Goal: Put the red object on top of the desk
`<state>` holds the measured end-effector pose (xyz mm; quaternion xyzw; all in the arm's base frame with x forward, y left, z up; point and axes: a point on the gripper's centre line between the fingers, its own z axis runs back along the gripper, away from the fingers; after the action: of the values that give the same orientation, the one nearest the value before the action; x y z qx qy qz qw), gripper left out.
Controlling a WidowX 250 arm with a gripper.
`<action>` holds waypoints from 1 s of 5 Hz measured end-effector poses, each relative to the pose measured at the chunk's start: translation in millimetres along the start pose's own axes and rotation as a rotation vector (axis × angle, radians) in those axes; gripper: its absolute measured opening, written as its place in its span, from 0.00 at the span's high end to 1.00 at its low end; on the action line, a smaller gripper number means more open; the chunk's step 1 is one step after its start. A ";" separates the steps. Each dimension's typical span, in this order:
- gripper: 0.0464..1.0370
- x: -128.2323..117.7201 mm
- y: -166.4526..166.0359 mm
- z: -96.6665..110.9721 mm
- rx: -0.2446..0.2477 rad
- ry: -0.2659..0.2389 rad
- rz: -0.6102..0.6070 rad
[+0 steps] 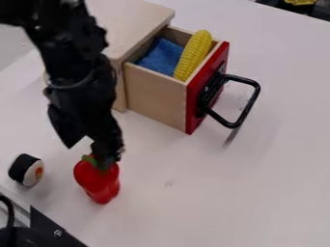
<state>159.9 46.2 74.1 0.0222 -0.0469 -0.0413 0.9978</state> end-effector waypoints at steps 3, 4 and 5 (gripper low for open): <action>0.66 0.3 0.3 -10.6 -0.027 0.028 -0.006; 0.88 -1.4 -1.8 -10.5 -0.042 0.038 -0.011; 0.97 -4.0 -3.9 -10.2 -0.056 0.054 -0.023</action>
<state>156.5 43.1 63.4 -0.0040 -0.0186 -0.0536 0.9984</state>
